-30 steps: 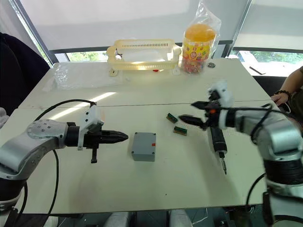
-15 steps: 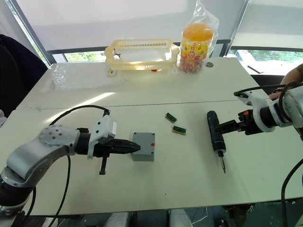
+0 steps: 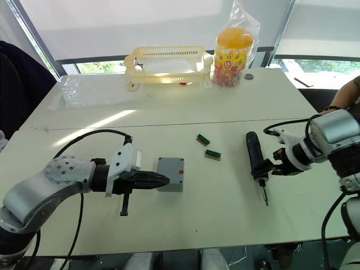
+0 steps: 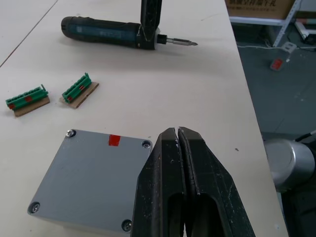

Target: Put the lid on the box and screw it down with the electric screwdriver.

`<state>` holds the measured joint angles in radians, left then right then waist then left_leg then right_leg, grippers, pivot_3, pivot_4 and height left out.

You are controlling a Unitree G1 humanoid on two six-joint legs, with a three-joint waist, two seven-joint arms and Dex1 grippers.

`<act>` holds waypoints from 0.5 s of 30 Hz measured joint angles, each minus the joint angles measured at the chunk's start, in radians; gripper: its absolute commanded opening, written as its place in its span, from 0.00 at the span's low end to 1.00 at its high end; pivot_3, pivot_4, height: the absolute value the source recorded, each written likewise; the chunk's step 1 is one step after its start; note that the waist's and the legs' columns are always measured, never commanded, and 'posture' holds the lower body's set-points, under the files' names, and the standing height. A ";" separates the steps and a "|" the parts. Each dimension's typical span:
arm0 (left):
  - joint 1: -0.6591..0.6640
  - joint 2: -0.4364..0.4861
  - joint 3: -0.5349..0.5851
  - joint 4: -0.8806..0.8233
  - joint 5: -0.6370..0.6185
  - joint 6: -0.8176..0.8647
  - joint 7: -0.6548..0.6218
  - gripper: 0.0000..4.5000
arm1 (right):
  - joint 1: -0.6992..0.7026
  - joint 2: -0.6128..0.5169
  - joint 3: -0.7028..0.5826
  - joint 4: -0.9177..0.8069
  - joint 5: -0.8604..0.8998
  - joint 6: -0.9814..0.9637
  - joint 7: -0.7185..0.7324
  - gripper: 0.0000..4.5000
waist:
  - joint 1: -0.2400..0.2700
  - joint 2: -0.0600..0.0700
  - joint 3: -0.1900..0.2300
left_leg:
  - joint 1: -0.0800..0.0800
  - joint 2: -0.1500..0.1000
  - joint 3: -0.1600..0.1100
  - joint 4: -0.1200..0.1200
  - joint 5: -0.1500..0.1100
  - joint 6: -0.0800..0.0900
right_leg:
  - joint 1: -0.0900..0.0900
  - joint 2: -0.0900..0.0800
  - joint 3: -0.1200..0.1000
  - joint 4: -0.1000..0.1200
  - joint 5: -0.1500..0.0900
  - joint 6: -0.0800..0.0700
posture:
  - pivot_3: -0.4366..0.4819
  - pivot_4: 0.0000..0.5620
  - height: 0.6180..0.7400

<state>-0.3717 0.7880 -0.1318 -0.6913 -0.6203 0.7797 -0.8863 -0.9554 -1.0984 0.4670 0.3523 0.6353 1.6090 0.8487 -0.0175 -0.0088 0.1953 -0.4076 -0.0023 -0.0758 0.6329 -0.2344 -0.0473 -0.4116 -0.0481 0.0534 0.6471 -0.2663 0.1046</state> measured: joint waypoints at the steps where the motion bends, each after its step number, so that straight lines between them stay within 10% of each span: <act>1: 0.004 0.000 0.000 0.000 0.000 0.000 0.002 0.00 | 0.000 0.008 0.002 0.003 -0.004 0.000 -0.004 0.99 | 0.001 0.000 0.000 | 0.000 0.000 0.000 0.000 0.000 0.000 | 0.000 0.000 0.000 0.000 0.000 0.000 | 0.48 0.27 1.00; 4: 0.005 0.001 0.000 0.000 0.000 0.000 0.008 0.00 | -0.016 0.055 0.005 0.013 -0.034 0.000 -0.021 0.99 | -0.001 -0.001 0.000 | 0.000 0.000 0.000 0.000 0.000 0.000 | 0.001 0.000 0.000 0.000 0.000 0.000 | 0.48 0.27 1.00; 10: 0.005 0.001 0.000 0.000 0.000 0.000 0.019 0.00 | -0.030 0.086 0.013 0.059 -0.098 -0.017 -0.007 0.40 | -0.004 -0.001 -0.001 | 0.001 0.000 0.000 0.000 0.000 0.000 | 0.001 0.000 0.000 0.000 0.000 0.000 | 0.48 0.27 1.00; 15: 0.008 0.020 0.000 0.005 0.002 -0.003 0.014 0.00 | -0.001 0.070 0.028 0.007 -0.121 -0.044 0.024 0.39 | -0.002 -0.004 -0.003 | 0.001 0.000 -0.001 0.000 0.000 0.000 | 0.002 0.001 0.000 0.000 0.000 0.000 | 0.48 0.27 1.00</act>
<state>-0.3637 0.8082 -0.1321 -0.6864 -0.6179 0.7768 -0.8728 -0.9564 -1.0282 0.4947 0.3596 0.5141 1.5649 0.8726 -0.0194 -0.0132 0.1926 -0.4062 -0.0021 -0.0763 0.6333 -0.2344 -0.0473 -0.4097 -0.0476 0.0531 0.6471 -0.2663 0.1046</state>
